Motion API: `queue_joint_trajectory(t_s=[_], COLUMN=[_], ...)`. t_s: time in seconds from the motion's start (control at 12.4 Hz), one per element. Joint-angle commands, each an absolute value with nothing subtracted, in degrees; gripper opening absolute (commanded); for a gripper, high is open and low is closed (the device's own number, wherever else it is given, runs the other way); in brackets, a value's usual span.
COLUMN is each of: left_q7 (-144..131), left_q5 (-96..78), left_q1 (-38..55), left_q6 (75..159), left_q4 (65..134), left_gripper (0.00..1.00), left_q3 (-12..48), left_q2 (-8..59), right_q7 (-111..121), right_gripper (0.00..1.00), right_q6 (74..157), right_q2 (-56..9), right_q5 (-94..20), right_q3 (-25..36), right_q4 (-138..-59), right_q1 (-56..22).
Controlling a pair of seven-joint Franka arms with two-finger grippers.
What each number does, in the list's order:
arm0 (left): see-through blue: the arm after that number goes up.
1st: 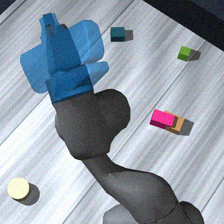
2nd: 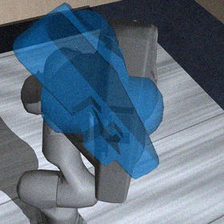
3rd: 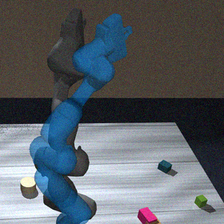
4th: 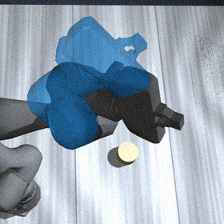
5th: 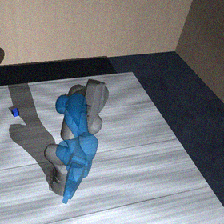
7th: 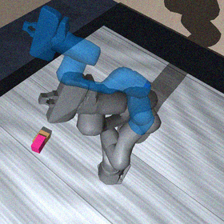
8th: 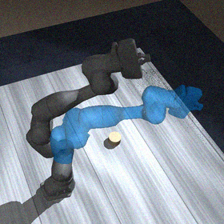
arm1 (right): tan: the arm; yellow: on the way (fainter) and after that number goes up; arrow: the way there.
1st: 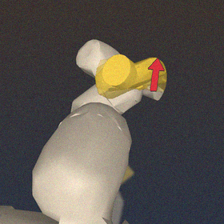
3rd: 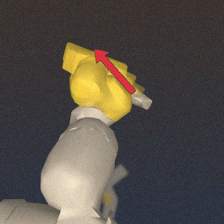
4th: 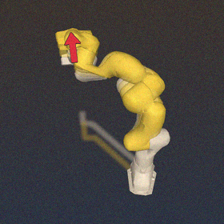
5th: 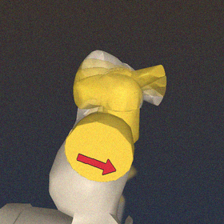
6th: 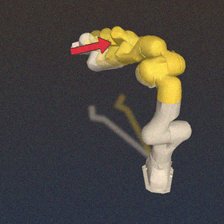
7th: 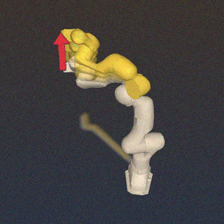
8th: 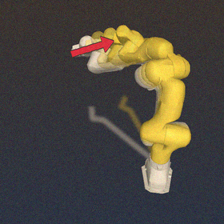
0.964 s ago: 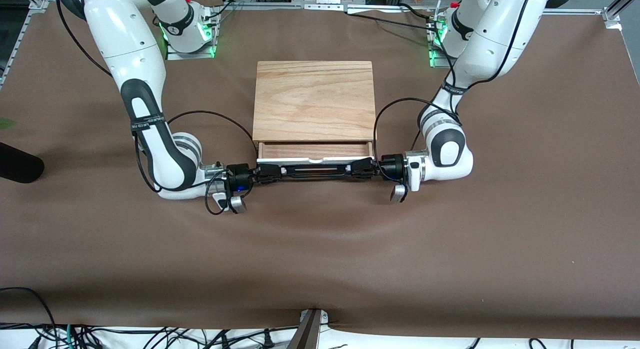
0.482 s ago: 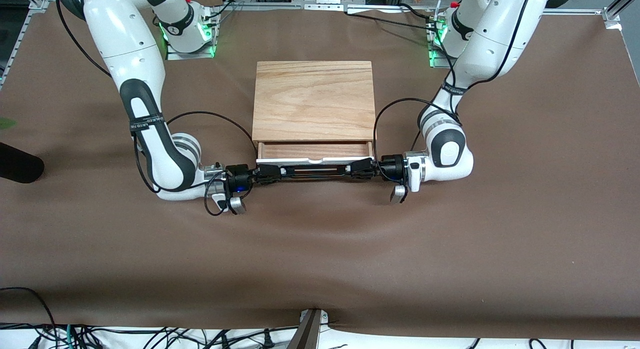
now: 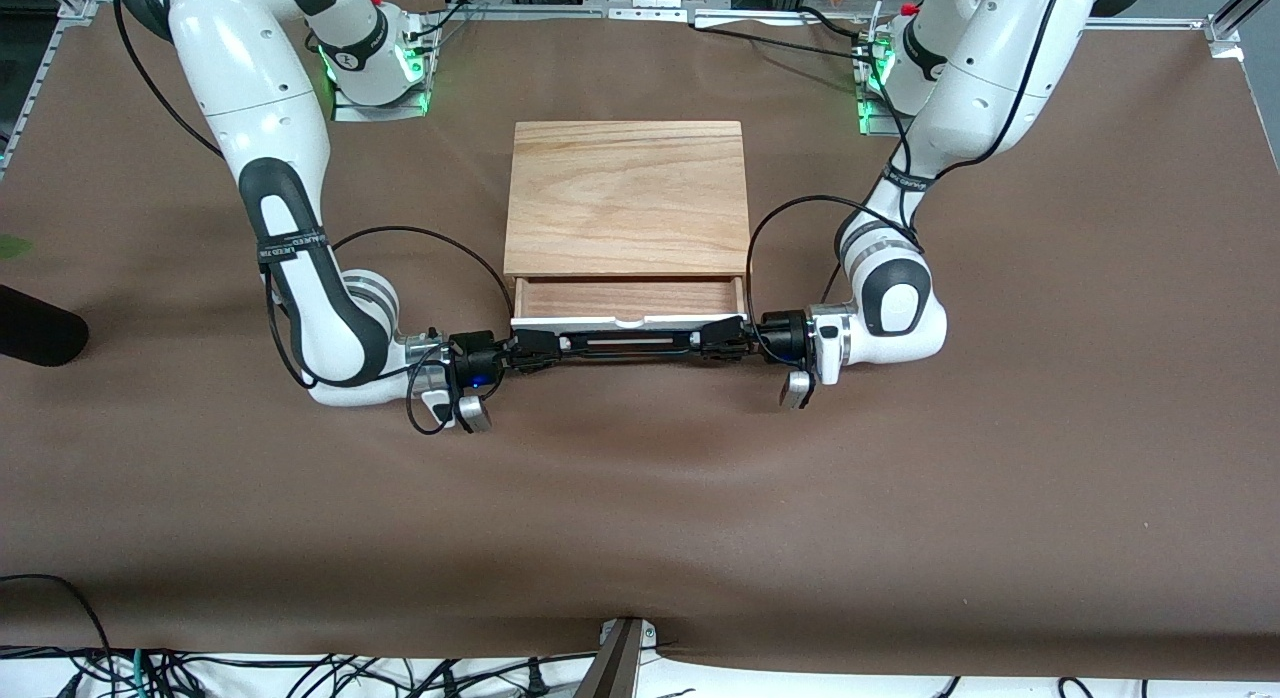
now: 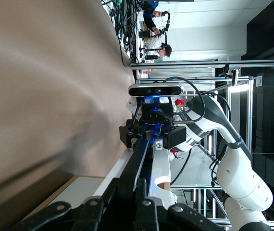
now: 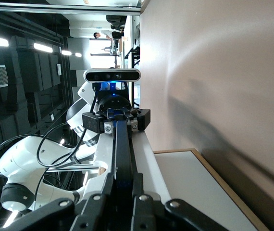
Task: Pull top drawer with both arms simultaneously
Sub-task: 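Keep pulling the drawer further open with both grippers holding the handle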
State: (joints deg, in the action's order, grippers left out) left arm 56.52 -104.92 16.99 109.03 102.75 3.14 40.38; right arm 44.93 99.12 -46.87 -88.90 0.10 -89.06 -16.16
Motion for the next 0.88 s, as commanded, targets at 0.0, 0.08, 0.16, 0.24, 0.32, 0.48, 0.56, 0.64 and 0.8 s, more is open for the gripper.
queue_joint_trajectory(t_s=[0.0,0.08,0.16,0.24,0.32,0.48,0.56,0.64,0.8], left_q7=[52.3,51.95,51.68,51.16,51.15,51.24,51.15,51.15,51.15], left_q5=[-109.86,-109.86,-109.86,-109.86,-109.86,-109.86,-109.86,-109.86,-109.86], left_q1=[15.64,15.64,15.64,15.73,15.73,15.73,15.82,15.82,15.82], left_q6=[109.69,109.77,109.78,109.78,109.78,109.78,109.78,109.78,109.78], left_q4=[100.46,100.2,99.93,99.84,99.84,99.84,99.76,99.67,99.67], left_gripper=[0.0,0.0,0.0,0.0,0.0,0.0,0.0,0.0,0.0], left_q3=[2.11,2.11,1.67,1.32,1.23,1.14,0.79,0.79,0.79], left_q2=[39.37,39.37,39.37,39.37,39.37,39.46,39.46,39.46,39.46], right_q7=[35.16,35.07,35.16,35.16,35.16,34.81,34.46,33.23,32.34], right_gripper=[0.0,0.0,0.0,0.0,0.0,0.0,0.0,0.0,0.0], right_q6=[94.04,94.22,94.22,94.22,94.22,94.57,94.74,94.75,95.18], right_q2=[-43.94,-44.21,-44.21,-44.3,-44.3,-44.38,-44.47,-44.56,-44.65], right_q5=[-91.23,-91.32,-91.14,-91.23,-91.23,-91.23,-91.32,-91.23,-91.32], right_q3=[1.32,1.32,1.32,1.32,1.32,1.32,1.32,1.32,1.32], right_q4=[-87.54,-87.28,-87.19,-87.19,-86.93,-86.84,-86.4,-85.79,-85.08], right_q1=[-13.36,-13.19,-13.18,-13.1,-13.1,-13.18,-13.18,-13.18,-13.18])
